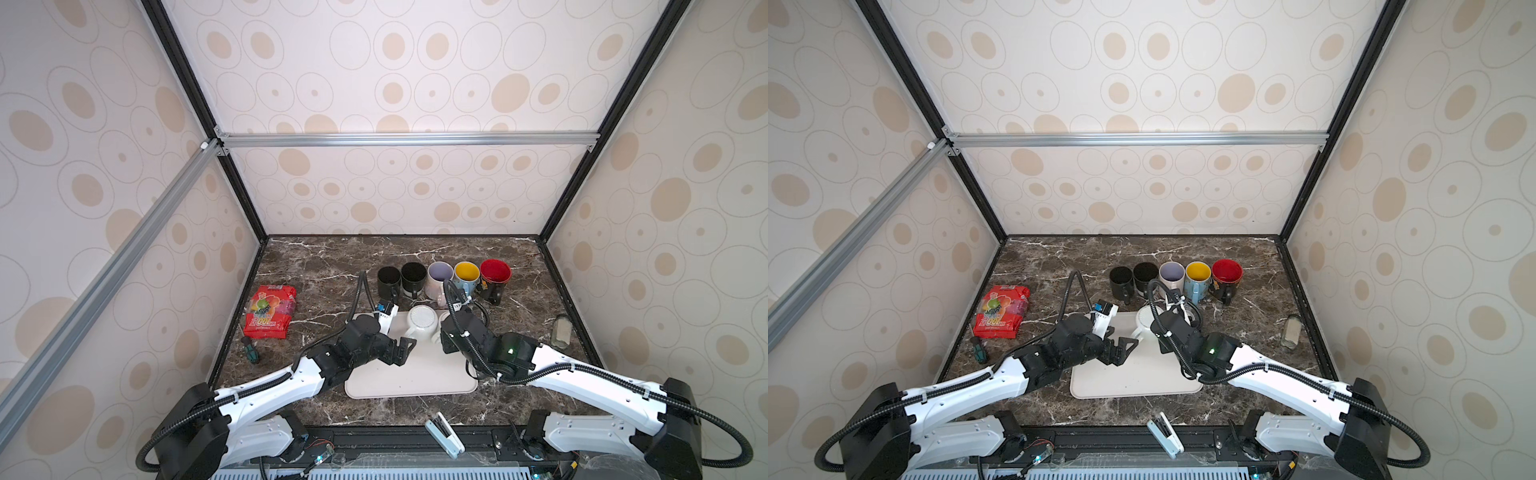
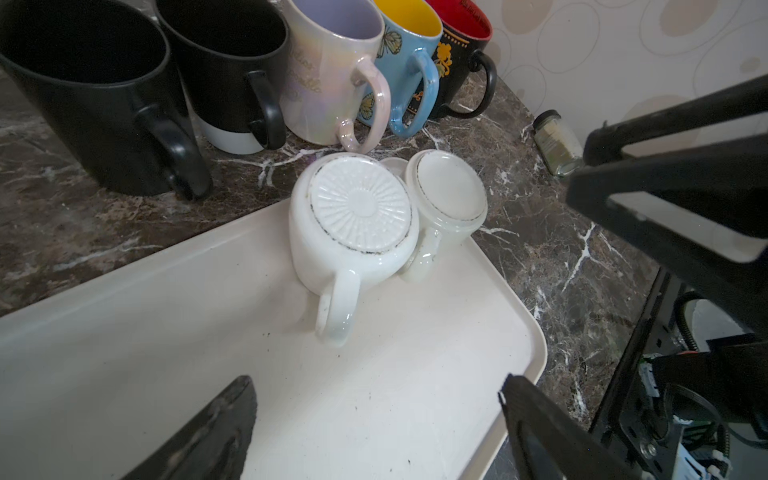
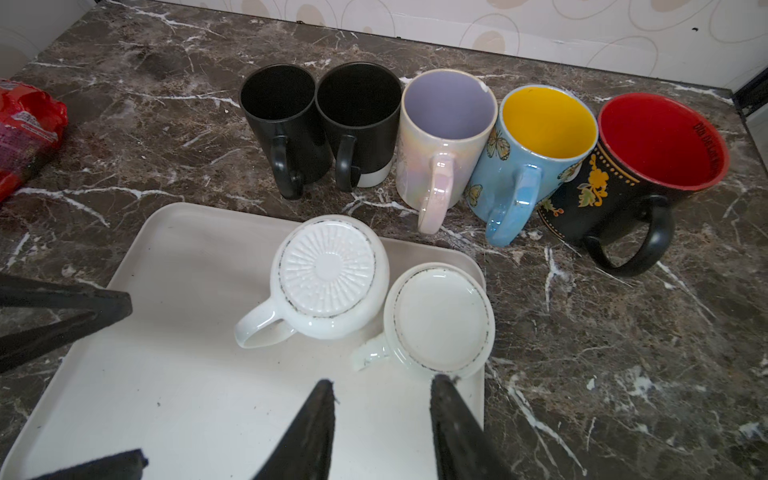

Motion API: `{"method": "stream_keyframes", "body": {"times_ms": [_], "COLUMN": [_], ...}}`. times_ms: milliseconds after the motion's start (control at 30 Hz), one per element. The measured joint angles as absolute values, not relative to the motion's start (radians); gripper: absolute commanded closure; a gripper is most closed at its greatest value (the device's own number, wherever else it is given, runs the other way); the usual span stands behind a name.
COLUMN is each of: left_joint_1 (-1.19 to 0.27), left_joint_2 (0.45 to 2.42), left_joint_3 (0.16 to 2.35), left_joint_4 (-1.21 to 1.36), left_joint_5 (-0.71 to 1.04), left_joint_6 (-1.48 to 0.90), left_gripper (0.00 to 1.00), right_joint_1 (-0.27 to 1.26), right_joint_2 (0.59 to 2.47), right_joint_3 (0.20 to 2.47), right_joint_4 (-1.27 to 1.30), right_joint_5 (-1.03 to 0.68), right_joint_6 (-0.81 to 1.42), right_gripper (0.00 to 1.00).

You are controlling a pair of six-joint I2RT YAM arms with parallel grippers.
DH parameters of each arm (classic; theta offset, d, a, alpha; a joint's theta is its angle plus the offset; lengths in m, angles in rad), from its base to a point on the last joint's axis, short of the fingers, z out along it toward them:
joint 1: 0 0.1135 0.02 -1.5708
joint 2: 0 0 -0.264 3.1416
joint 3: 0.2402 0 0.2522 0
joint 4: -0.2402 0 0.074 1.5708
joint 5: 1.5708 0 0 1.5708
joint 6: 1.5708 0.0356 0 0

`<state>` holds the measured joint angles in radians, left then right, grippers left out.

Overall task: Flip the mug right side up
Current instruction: 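Lower the left gripper onto the upside-down white mug on the tray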

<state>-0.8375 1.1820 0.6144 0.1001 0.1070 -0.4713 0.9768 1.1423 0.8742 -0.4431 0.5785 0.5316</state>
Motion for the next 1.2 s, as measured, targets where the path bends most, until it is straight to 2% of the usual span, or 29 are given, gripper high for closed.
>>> {"method": "stream_keyframes", "body": {"times_ms": [167,467,1200], "left_joint_1": [-0.837,-0.836,-0.836], "left_joint_2": [1.292,1.42,1.576], "left_joint_3": [0.696,0.748,0.823], "left_joint_4": [0.093,0.073,0.058], "left_joint_5": [0.1,0.085,0.034], "left_joint_6": [-0.455,-0.423,-0.36], "left_gripper": [0.38,0.56,0.59], "right_joint_1": [0.977,0.976,0.976], "right_joint_2": [1.142,1.114,1.124], "right_joint_3": [0.874,0.839,0.839], "right_joint_4": [-0.445,-0.442,-0.442], "right_joint_5": [0.586,0.604,0.628], "right_joint_6": [0.535,0.546,0.545], "right_gripper": [0.6,0.6,0.6]}}
